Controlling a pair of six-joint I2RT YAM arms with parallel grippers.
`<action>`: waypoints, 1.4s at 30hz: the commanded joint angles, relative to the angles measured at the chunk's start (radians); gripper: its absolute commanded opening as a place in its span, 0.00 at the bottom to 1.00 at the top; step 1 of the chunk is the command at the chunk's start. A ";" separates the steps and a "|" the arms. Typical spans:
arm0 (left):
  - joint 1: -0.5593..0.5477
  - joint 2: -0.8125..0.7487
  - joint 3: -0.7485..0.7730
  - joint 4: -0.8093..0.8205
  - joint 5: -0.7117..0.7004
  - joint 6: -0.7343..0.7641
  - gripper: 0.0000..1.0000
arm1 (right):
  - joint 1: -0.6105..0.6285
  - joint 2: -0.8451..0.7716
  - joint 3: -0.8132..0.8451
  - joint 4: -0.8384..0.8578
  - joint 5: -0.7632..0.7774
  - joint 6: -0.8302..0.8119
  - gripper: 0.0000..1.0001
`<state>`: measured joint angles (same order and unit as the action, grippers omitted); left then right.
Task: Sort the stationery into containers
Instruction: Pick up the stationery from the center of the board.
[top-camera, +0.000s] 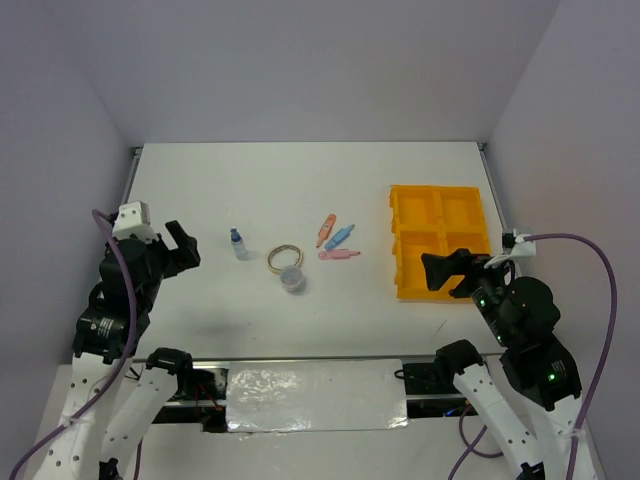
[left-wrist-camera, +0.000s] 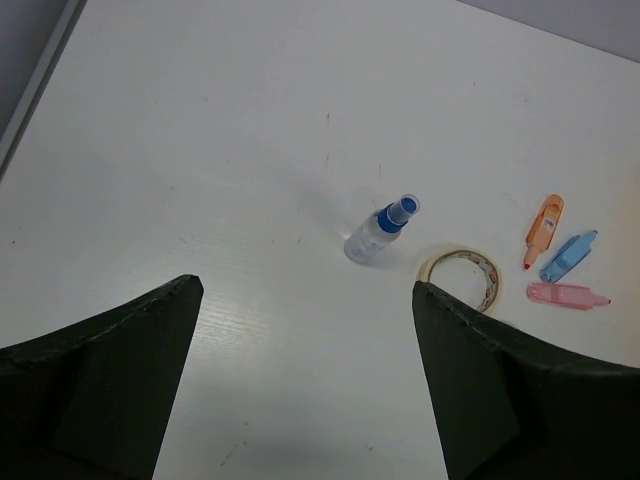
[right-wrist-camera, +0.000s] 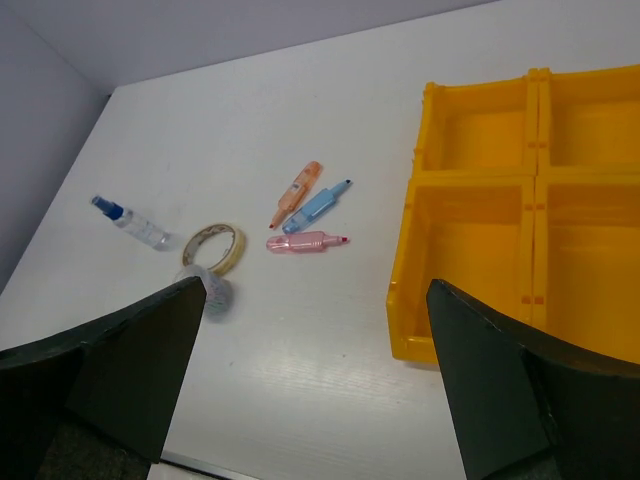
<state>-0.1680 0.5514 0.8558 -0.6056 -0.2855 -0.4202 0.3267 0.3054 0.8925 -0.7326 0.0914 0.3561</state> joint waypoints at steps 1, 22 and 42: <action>0.004 -0.024 0.019 0.050 0.031 0.004 0.99 | -0.002 0.020 0.034 -0.031 0.010 0.006 1.00; 0.021 0.018 0.017 0.047 0.025 -0.006 0.99 | 0.190 0.361 -0.219 0.591 -0.405 0.162 1.00; 0.035 0.018 0.025 0.030 -0.046 -0.032 0.99 | 0.765 1.799 0.707 0.901 0.338 -0.206 0.91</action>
<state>-0.1387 0.5533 0.8555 -0.6064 -0.3313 -0.4488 1.0645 2.0800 1.5295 0.0303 0.3016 0.2359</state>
